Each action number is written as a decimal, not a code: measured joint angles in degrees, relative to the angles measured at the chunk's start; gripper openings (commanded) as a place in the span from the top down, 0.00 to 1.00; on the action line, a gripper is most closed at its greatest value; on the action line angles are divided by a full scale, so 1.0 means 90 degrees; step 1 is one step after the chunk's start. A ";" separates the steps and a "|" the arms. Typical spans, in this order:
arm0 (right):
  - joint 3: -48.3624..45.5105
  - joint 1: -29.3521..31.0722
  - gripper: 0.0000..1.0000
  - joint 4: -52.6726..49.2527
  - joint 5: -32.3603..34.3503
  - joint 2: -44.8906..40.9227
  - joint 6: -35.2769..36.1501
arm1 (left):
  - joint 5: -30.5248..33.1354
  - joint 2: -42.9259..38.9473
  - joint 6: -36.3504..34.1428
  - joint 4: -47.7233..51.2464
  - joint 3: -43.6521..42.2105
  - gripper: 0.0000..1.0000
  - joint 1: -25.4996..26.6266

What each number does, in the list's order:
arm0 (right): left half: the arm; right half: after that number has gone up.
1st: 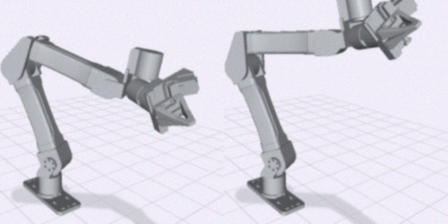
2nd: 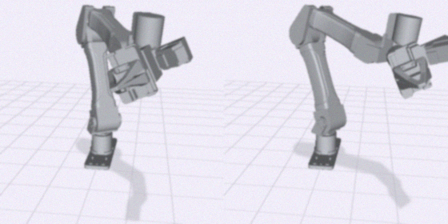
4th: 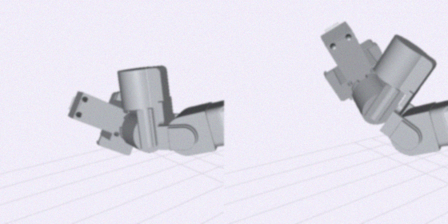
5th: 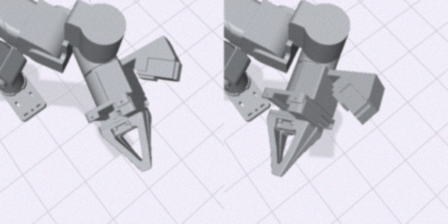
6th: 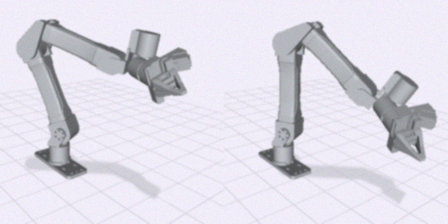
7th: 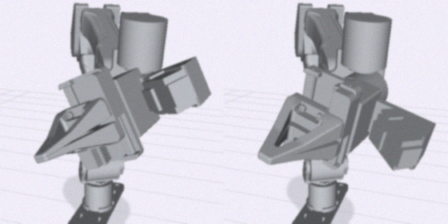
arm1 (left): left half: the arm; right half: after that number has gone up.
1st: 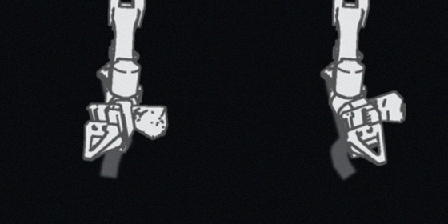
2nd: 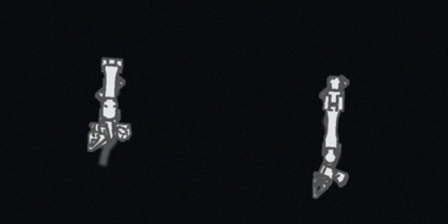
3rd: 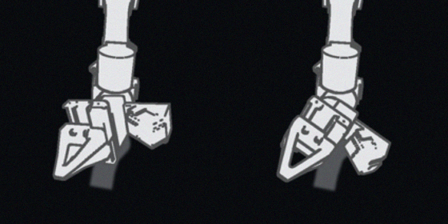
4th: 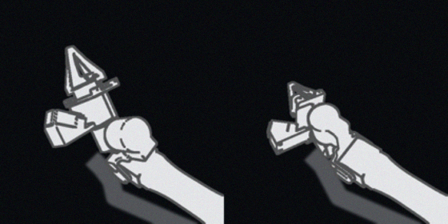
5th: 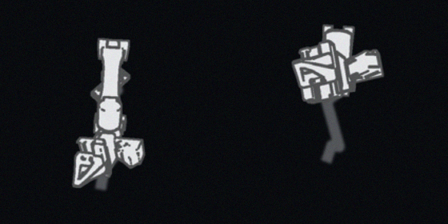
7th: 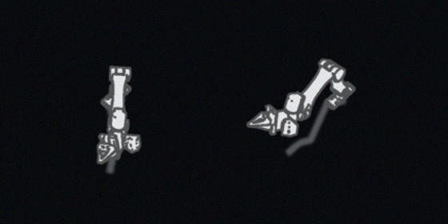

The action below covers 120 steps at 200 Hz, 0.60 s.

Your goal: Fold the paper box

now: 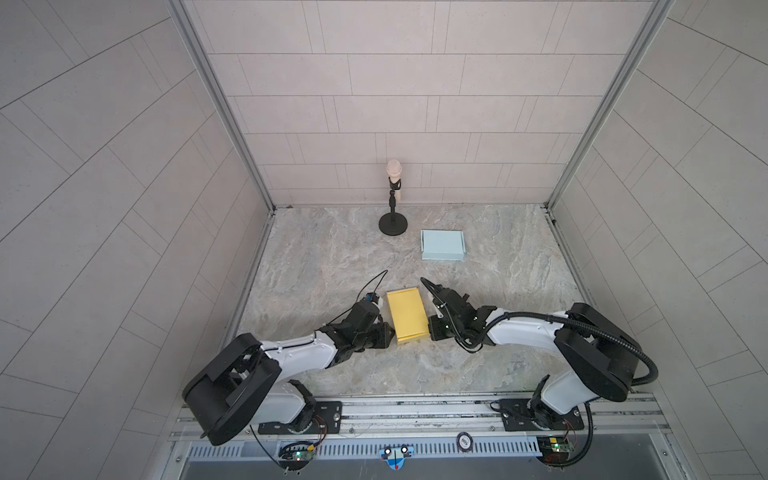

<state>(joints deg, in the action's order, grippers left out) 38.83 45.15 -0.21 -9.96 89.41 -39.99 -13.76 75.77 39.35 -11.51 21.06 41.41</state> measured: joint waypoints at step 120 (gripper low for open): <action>-0.0151 -0.0058 0.85 0.0024 0.0080 -0.0126 0.0170 | -0.0398 -0.0085 -0.0386 0.0015 -0.0092 0.66 -0.0903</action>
<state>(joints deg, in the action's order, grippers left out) 37.47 44.62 0.01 -9.23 88.27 -38.46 -17.34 75.00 35.88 -11.38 20.23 33.28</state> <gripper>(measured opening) 0.145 0.341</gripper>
